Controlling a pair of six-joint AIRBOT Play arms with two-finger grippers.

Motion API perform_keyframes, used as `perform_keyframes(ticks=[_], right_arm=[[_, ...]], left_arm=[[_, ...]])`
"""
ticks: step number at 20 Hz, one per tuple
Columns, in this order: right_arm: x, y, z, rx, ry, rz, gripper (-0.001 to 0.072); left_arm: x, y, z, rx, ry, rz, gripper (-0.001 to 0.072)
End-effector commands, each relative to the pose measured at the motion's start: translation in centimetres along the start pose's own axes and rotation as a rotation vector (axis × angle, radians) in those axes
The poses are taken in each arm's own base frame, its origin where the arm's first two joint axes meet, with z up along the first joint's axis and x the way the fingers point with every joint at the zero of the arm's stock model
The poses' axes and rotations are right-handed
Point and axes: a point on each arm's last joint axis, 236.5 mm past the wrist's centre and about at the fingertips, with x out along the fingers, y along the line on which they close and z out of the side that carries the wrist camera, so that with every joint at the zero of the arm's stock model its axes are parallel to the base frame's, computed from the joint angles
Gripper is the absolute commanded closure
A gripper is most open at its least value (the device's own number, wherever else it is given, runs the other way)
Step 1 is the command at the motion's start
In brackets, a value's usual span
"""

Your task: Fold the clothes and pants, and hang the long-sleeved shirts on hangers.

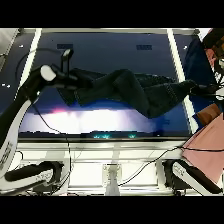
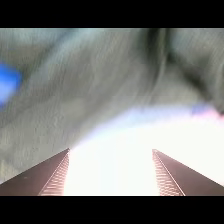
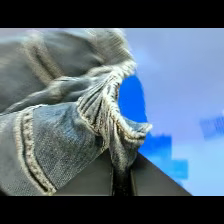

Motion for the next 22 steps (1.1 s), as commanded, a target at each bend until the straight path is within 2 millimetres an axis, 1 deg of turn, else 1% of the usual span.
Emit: perform_keyframes(ticks=[1,2,3,4,5,6,9,10,12,14,21,22], right_arm=[[1.9,-3.5,-3.2,0.087,0.083,-0.046,0.0657],[2.5,-3.5,-4.1,0.096,0.113,-0.041,0.0657],[3.0,-3.3,-4.8,0.109,0.135,-0.032,0.0658],[3.3,-3.1,-5.2,0.123,0.151,-0.021,0.0657],[3.6,-2.9,-5.3,0.136,0.155,-0.012,0.0657],[3.6,-2.8,-5.2,0.145,0.152,-0.005,0.0657],[3.7,-2.7,-5.1,0.150,0.148,-0.002,0.0657],[3.7,-2.7,-5.1,0.151,0.148,-0.002,0.0657],[3.7,-2.7,-5.1,0.151,0.149,-0.002,0.0657],[3.7,-2.7,-5.1,0.151,0.147,-0.002,0.0657],[3.7,-2.7,-4.9,0.151,0.137,-0.004,0.0657],[3.7,-2.8,-4.8,0.151,0.136,-0.005,0.0657]], left_arm=[[0.8,0.7,-6.4,-0.164,0.014,-0.033,0.0162],[1.6,0.6,-8.1,-0.227,0.023,-0.052,0.0123],[2.4,0.4,-9.6,-0.293,0.039,-0.076,0.0101],[3.0,0.4,-10.8,-0.347,0.049,-0.089,0.0101],[3.5,0.5,-11.3,-0.383,0.039,-0.091,0.0101],[4.0,0.6,-11.3,-0.401,0.013,-0.083,0.0101],[4.8,0.9,-9.4,-0.403,-0.108,-0.044,0.0103],[5.0,0.7,-9.2,-0.395,-0.126,-0.037,0.0105],[5.5,0.8,-9.2,-0.393,-0.129,-0.028,0.0105],[5.9,1.8,-9.3,-0.439,-0.132,-0.007,0.0105],[6.8,5.4,-7.3,-0.491,-0.257,0.087,0.0104],[6.9,5.9,-7.0,-0.524,-0.276,0.097,0.0104]])
